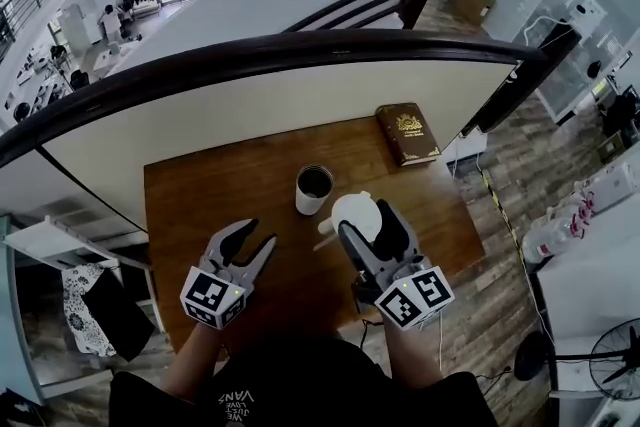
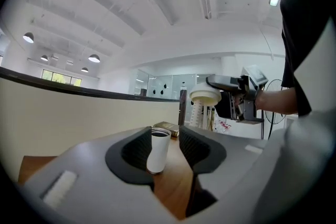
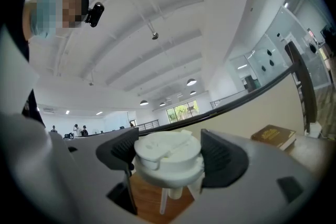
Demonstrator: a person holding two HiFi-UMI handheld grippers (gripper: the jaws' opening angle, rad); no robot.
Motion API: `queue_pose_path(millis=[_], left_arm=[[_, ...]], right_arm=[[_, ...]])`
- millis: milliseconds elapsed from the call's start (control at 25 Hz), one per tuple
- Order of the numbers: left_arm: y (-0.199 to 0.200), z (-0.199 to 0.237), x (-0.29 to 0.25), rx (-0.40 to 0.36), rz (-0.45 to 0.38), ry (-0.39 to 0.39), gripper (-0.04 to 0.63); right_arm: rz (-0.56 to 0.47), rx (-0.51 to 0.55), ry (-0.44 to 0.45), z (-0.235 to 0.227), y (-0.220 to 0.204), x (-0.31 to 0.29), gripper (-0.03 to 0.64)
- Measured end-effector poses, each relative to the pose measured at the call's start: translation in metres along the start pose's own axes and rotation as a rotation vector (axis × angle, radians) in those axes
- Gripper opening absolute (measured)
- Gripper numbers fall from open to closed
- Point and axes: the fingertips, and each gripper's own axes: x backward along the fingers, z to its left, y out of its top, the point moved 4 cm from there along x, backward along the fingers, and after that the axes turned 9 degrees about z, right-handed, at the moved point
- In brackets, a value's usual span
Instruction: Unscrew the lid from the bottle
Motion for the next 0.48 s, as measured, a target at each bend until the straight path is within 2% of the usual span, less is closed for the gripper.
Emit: queue_pose_path(millis=[280, 480], left_arm=[[0.005, -0.011, 0.023, -0.02, -0.012, 0.0, 0.058], [0.002, -0.02, 0.036, -0.024, -0.019, -0.006, 0.029]], right_arm=[[0.024, -0.041, -0.032, 0.015, -0.031, 0.017, 0.342], [0.045, -0.045, -0.057, 0.026, -0.054, 0.027, 0.342]])
